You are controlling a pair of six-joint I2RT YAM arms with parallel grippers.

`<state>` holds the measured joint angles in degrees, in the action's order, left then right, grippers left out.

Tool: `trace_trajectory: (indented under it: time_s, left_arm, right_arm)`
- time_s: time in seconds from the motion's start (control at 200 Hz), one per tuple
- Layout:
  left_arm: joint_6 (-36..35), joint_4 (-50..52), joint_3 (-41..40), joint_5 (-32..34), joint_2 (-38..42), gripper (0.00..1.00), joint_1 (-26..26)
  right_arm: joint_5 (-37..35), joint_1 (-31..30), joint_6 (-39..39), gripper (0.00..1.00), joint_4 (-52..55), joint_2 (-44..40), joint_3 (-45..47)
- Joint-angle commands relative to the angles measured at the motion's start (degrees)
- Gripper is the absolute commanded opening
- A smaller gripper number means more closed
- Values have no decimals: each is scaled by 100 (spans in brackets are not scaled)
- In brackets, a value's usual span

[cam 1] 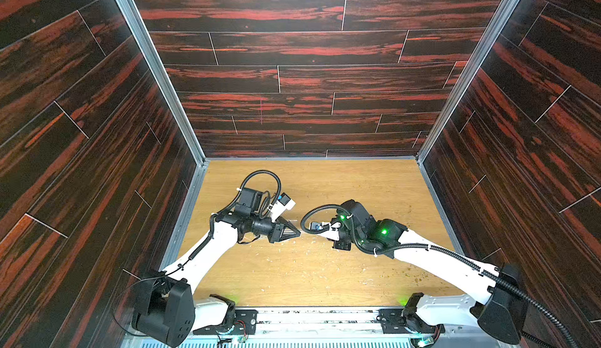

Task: Insert stoppers into test tubes
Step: Insert the stopper into the test tube.

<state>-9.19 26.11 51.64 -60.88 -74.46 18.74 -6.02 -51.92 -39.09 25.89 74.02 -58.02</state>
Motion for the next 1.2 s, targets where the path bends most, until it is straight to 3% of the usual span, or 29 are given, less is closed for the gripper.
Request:
trace_trajectory:
  time_s: [0.0, 0.22, 1.193]
  left_arm:
    - [-129, -3, 53, -167, -12, 10, 64]
    - [336, -438, -57, -369, -30, 9, 77]
    - [392, -501, -48, -522, -60, 9, 186]
  right_arm:
    - [238, -90, -104, 19, -32, -54, -78]
    - [317, -116, -110, 20, -5, -63, -119]
    - [708, -191, -705, 19, -717, -255, -5]
